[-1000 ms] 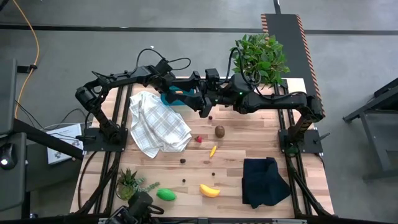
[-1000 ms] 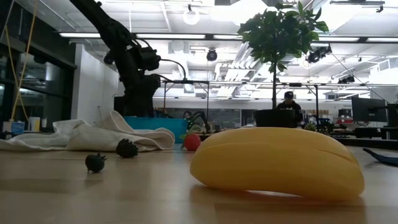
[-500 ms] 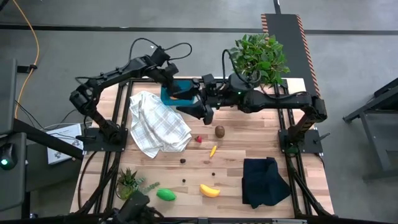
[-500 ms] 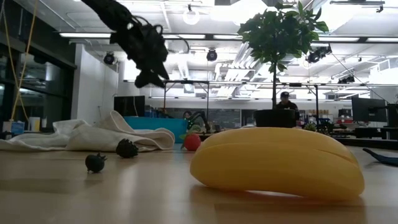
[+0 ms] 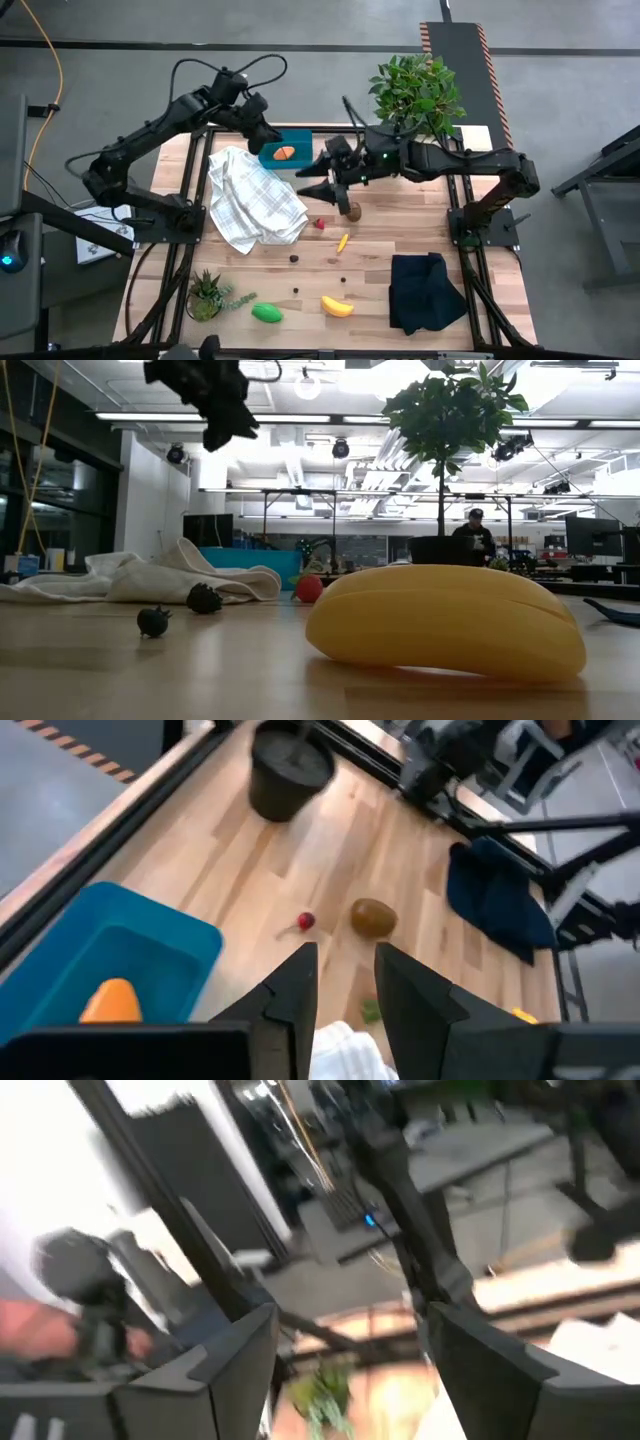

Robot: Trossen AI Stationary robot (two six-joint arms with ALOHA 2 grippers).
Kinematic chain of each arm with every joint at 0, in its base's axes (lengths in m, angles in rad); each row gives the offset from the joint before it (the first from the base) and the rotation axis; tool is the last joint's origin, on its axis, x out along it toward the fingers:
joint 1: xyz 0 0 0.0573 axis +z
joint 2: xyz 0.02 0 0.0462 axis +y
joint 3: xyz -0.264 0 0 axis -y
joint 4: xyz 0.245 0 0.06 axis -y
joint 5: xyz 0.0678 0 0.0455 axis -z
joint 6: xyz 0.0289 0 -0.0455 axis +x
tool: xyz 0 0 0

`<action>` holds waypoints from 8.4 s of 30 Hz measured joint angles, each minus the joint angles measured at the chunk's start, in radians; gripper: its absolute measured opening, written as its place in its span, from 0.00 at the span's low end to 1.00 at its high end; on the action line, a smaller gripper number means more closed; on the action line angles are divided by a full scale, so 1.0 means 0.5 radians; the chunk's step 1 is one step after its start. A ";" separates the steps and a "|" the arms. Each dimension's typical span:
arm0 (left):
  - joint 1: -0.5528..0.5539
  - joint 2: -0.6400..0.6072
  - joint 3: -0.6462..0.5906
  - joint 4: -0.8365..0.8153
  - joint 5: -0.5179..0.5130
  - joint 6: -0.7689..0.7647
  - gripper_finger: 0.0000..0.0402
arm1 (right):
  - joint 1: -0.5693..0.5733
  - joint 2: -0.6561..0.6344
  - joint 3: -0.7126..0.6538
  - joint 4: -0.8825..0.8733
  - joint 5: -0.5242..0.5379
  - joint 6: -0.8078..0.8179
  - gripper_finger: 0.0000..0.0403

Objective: Pick and placing Produce into tupperware
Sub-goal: Put the brown kiwi into the blue bin

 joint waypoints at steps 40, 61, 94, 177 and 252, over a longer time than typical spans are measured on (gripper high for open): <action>-1.016 -1.046 -0.563 0.090 -0.773 -0.733 0.22 | 0.397 -0.277 -1.406 0.293 0.307 1.899 0.48; -1.272 -1.046 -0.564 0.005 -0.991 -0.716 0.22 | 0.149 0.053 -0.578 -1.539 0.744 1.879 0.47; -1.273 -1.046 -0.563 -0.128 -0.977 -0.627 0.22 | -0.160 0.556 -0.579 -1.426 0.492 1.707 0.69; -1.272 -1.045 -0.564 -0.150 -1.045 -0.121 0.22 | -0.225 0.802 0.367 -1.230 0.375 0.993 0.55; -1.272 -0.965 -0.561 0.903 -1.479 1.276 0.88 | -0.272 0.801 1.022 -0.369 -0.032 0.746 0.57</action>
